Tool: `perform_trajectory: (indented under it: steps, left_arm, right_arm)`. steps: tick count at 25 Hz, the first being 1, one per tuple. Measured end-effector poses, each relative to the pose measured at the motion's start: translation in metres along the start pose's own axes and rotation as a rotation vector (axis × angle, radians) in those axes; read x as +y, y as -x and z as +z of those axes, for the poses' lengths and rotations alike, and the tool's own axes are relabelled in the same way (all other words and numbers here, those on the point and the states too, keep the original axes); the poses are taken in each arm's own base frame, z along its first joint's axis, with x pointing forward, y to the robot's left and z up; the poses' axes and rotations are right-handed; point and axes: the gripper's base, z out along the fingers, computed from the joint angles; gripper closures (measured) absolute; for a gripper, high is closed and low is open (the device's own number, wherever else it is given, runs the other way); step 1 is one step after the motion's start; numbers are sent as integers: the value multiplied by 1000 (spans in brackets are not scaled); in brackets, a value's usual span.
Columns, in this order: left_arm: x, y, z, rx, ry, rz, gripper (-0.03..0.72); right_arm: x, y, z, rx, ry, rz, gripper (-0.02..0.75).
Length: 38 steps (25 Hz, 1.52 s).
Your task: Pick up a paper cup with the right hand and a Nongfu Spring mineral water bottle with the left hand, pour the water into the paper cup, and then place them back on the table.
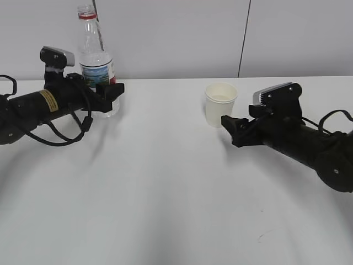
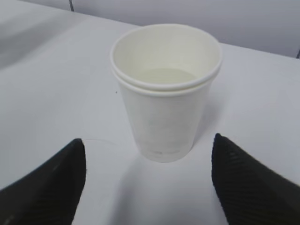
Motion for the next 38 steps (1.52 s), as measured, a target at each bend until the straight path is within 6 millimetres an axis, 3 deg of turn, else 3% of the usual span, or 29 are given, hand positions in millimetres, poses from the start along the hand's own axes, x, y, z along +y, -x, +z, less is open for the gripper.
perform_trajectory:
  steps: [6, 15, 21, 28, 38]
  left_arm:
    - [1, -15, 2, 31, 0, -20, 277]
    - [3, -40, 6, 26, 17, -91, 277]
    - [2, -41, 6, -4, 0, -60, 260]
    - [2, -39, 6, -23, -1, -49, 120]
    - [-1, -43, 4, -7, -7, -54, 101]
  right_arm:
    - [10, 25, -49, -136, -17, -1, 132]
    - [21, 24, -97, -174, -28, 22, 143]
    - [25, 13, -107, -140, -25, 32, 143]
    - [26, 12, -108, -142, -8, 23, 143]
    - [27, 12, -108, -141, 3, 17, 144]
